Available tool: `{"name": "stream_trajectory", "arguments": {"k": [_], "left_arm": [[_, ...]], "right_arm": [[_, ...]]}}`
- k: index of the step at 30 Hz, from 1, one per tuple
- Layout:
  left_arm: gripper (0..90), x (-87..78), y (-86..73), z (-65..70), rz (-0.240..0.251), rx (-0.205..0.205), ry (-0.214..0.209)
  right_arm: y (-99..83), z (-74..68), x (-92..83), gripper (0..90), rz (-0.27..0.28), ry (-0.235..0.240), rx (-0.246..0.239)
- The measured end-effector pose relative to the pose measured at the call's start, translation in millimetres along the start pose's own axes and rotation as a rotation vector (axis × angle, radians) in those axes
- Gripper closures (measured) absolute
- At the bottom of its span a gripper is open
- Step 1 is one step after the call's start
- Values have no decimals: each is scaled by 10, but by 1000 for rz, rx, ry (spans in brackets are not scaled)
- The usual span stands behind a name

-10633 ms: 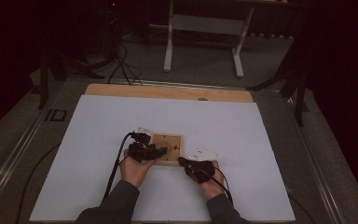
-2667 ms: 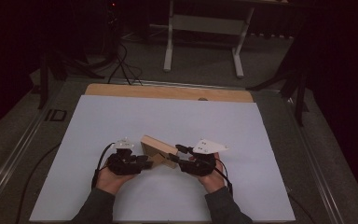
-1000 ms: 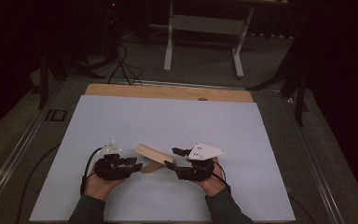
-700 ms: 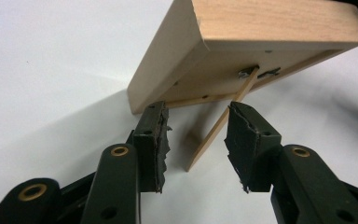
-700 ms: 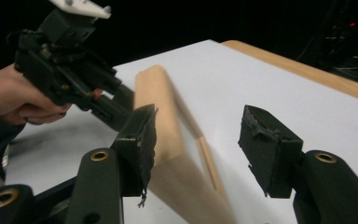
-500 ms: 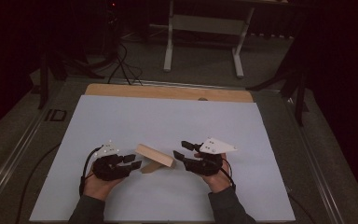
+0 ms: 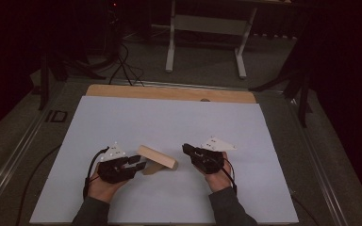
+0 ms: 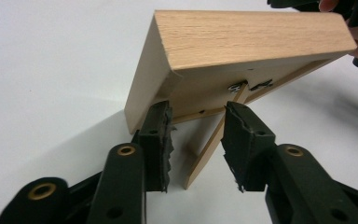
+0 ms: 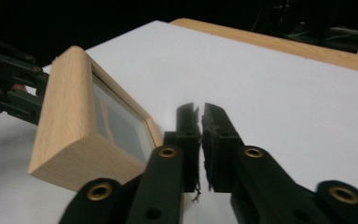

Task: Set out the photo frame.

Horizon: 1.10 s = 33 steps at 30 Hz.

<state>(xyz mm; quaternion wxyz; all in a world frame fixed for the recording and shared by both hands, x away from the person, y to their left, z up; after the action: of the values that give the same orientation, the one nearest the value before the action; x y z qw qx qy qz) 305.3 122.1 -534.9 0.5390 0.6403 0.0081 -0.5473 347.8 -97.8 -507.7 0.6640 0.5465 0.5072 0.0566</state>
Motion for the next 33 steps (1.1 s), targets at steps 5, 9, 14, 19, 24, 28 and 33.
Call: {"name": "stream_trajectory", "arguments": {"k": [5,9,14,19,24,28,33], "left_arm": [[696,29,9,27,-14,16,14],[745,55,20,44,-25,16,25],[833,82,41,49,-29,10,48],[891,91,75,47,-30,0,60],[897,113,96,54,-36,7,72],[897,128,102,64,-40,14,87],[897,143,109,71,-39,14,92]], "right_arm": [[-42,-45,100,895,-28,6,-14],[-64,-80,160,897,-44,15,-22],[-74,-134,204,897,-53,33,-32],[-87,-168,233,897,-60,54,-34],[-96,-212,248,897,-61,74,-51],[-100,-219,246,897,-58,76,-51],[-110,-231,238,897,-55,74,-50]]}}
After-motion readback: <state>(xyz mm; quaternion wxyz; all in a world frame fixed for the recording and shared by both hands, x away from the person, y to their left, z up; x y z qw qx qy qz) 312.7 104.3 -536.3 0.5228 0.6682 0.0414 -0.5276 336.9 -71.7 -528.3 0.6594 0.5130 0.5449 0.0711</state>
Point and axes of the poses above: each handheld gripper's, and its own axes: x roughly forward along the jaws, y roughly out of its top, z roughly to its right, the point moved 7 cm from there along x, roughly forward along the jaws, and after that the axes turned 14 degrees about -z, right-handed, at the moved point
